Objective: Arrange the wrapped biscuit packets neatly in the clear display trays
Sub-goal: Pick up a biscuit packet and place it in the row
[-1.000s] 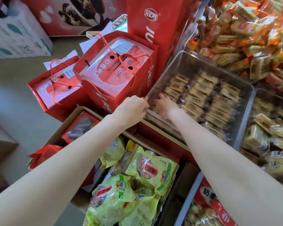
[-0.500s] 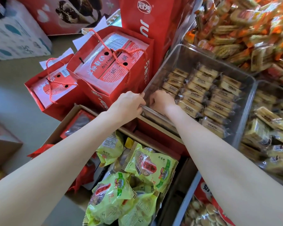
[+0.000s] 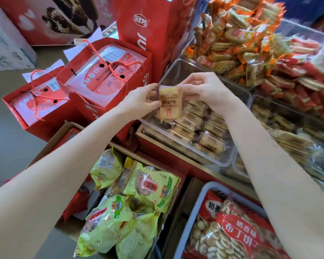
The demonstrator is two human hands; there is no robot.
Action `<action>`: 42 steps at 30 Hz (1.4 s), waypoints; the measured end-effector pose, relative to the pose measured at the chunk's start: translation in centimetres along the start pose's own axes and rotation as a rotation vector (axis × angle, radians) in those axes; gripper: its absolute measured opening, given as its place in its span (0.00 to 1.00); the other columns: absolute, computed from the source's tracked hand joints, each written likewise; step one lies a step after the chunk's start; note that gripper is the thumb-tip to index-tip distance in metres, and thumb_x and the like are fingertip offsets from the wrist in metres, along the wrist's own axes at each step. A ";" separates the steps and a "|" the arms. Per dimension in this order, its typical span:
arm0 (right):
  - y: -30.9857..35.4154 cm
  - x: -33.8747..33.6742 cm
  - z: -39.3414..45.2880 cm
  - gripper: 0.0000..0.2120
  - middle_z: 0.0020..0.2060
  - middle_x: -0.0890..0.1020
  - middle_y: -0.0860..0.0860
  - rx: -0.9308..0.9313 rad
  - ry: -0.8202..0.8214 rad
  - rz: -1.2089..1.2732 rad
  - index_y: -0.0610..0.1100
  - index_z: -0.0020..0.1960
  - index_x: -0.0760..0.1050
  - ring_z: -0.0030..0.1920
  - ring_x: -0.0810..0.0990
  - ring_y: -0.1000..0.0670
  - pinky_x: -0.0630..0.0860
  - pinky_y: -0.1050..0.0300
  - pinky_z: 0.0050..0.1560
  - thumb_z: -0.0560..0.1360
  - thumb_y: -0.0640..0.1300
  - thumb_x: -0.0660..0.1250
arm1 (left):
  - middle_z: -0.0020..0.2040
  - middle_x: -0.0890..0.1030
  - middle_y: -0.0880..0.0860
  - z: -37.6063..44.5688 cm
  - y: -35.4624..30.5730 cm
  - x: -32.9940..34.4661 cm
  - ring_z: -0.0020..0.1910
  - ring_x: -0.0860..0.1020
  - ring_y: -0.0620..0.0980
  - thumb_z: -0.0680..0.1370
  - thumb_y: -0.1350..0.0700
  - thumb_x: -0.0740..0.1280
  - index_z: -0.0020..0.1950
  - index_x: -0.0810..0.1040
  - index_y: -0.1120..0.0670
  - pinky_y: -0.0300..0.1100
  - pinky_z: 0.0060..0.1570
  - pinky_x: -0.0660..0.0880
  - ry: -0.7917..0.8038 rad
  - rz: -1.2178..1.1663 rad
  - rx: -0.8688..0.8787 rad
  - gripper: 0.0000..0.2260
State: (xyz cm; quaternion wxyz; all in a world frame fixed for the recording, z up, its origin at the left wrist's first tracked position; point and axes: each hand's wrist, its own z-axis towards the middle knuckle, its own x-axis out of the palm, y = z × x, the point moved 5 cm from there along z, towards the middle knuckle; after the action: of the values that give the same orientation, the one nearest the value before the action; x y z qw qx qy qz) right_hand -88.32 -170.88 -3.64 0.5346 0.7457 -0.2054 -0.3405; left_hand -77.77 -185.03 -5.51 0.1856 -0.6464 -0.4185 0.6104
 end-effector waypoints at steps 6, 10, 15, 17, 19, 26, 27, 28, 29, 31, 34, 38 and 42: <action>0.3 -3.0 -4.4 0.09 0.50 0.82 0.44 -0.012 -0.060 0.423 0.41 0.56 0.74 0.49 0.83 0.49 0.79 0.58 0.49 0.76 0.37 0.66 | 0.51 0.81 0.53 -1.6 -4.5 0.5 0.53 0.80 0.50 0.74 0.62 0.69 0.60 0.75 0.57 0.46 0.55 0.77 0.060 -0.395 0.066 0.14; 0.2 -2.6 -7.6 0.14 0.49 0.84 0.47 0.023 -0.008 0.154 0.45 0.57 0.75 0.47 0.84 0.52 0.80 0.60 0.46 0.72 0.40 0.71 | 0.49 0.80 0.51 -2.6 -6.5 0.5 0.53 0.80 0.50 0.75 0.61 0.69 0.59 0.74 0.58 0.47 0.56 0.77 0.003 -0.453 0.079 0.14; 1.4 -3.4 -10.5 0.12 0.44 0.85 0.47 -0.033 -0.076 0.148 0.44 0.53 0.77 0.42 0.85 0.51 0.81 0.59 0.45 0.71 0.37 0.72 | 0.52 0.80 0.52 -4.0 -9.3 0.2 0.50 0.81 0.48 0.75 0.61 0.69 0.57 0.76 0.56 0.42 0.53 0.78 -0.005 -0.542 0.153 0.11; 1.4 -4.0 -11.6 0.12 0.44 0.85 0.47 -0.031 -0.068 0.144 0.44 0.53 0.77 0.43 0.84 0.52 0.80 0.61 0.44 0.71 0.37 0.72 | 0.49 0.82 0.52 -4.7 -10.0 -0.3 0.47 0.81 0.45 0.74 0.58 0.71 0.55 0.79 0.57 0.37 0.48 0.78 -0.049 -0.532 0.185 0.10; 1.0 -4.3 -12.6 0.13 0.47 0.84 0.45 -0.021 -0.075 0.300 0.41 0.56 0.76 0.45 0.84 0.51 0.80 0.62 0.46 0.72 0.36 0.70 | 0.45 0.83 0.52 -5.3 -10.2 -0.4 0.42 0.81 0.42 0.73 0.58 0.71 0.52 0.81 0.58 0.32 0.43 0.76 -0.066 -0.535 0.190 0.09; 0.1 -5.2 -15.0 0.03 0.37 0.85 0.48 -0.105 -0.277 0.506 0.36 0.45 0.78 0.41 0.84 0.51 0.80 0.62 0.46 0.73 0.32 0.67 | 0.45 0.81 0.57 -6.2 -9.1 1.0 0.46 0.82 0.48 0.74 0.62 0.69 0.45 0.76 0.59 0.37 0.50 0.78 -0.022 -0.826 0.078 0.03; 0.2 -5.1 -15.1 0.03 0.37 0.85 0.47 -0.106 -0.279 0.567 0.36 0.45 0.78 0.41 0.84 0.52 0.80 0.63 0.45 0.74 0.32 0.66 | 0.45 0.82 0.56 -6.4 -9.2 1.1 0.46 0.82 0.48 0.74 0.62 0.69 0.45 0.76 0.59 0.36 0.50 0.78 -0.014 -0.848 0.083 0.03; 0.4 -5.1 -15.2 0.04 0.37 0.85 0.47 -0.106 -0.271 0.639 0.36 0.46 0.78 0.41 0.84 0.52 0.80 0.63 0.46 0.75 0.31 0.65 | 0.45 0.82 0.56 -6.5 -9.3 1.2 0.46 0.82 0.47 0.74 0.61 0.69 0.45 0.75 0.59 0.36 0.50 0.78 -0.008 -0.877 0.087 0.04; 0.6 -5.1 -15.3 0.04 0.38 0.85 0.47 -0.109 -0.264 0.700 0.36 0.48 0.78 0.42 0.84 0.52 0.79 0.63 0.46 0.75 0.31 0.65 | 0.45 0.83 0.56 -6.7 -9.4 1.3 0.47 0.82 0.47 0.73 0.60 0.69 0.45 0.75 0.59 0.36 0.50 0.77 0.001 -0.913 0.090 0.04; 0.9 -5.4 -15.4 0.04 0.40 0.85 0.46 -0.131 -0.276 0.744 0.35 0.48 0.78 0.44 0.84 0.50 0.79 0.62 0.48 0.75 0.32 0.65 | 0.44 0.84 0.55 -6.8 -9.8 1.3 0.48 0.83 0.47 0.73 0.60 0.68 0.45 0.75 0.59 0.36 0.49 0.78 0.039 -0.959 0.097 0.04; 1.1 -5.8 -15.4 0.03 0.37 0.85 0.45 -0.117 -0.366 0.746 0.34 0.45 0.78 0.42 0.84 0.49 0.81 0.58 0.50 0.74 0.32 0.65 | 0.43 0.84 0.54 -7.2 -10.6 1.4 0.47 0.83 0.47 0.77 0.59 0.65 0.43 0.75 0.59 0.36 0.49 0.78 0.112 -0.963 0.124 0.04; 1.5 -6.2 -15.5 0.05 0.34 0.84 0.47 -0.064 -0.376 0.557 0.37 0.41 0.77 0.38 0.84 0.51 0.81 0.58 0.47 0.75 0.33 0.66 | 0.42 0.82 0.56 -7.4 -10.7 0.6 0.43 0.82 0.47 0.78 0.62 0.64 0.40 0.75 0.60 0.35 0.45 0.79 0.018 -0.826 0.111 0.06; 2.2 -7.3 -15.7 0.05 0.37 0.83 0.45 -0.043 -0.302 0.222 0.39 0.41 0.79 0.39 0.83 0.49 0.81 0.56 0.49 0.74 0.34 0.67 | 0.42 0.80 0.58 -7.3 -9.9 -0.2 0.39 0.81 0.47 0.77 0.63 0.66 0.39 0.75 0.60 0.34 0.42 0.79 -0.097 -0.614 0.078 0.07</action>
State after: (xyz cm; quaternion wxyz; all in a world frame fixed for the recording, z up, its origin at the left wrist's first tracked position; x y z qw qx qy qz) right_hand -81.75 -156.41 3.59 0.5479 0.6472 -0.3571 -0.3918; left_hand -73.93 -177.47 3.45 0.3656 -0.4523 -0.5787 0.5717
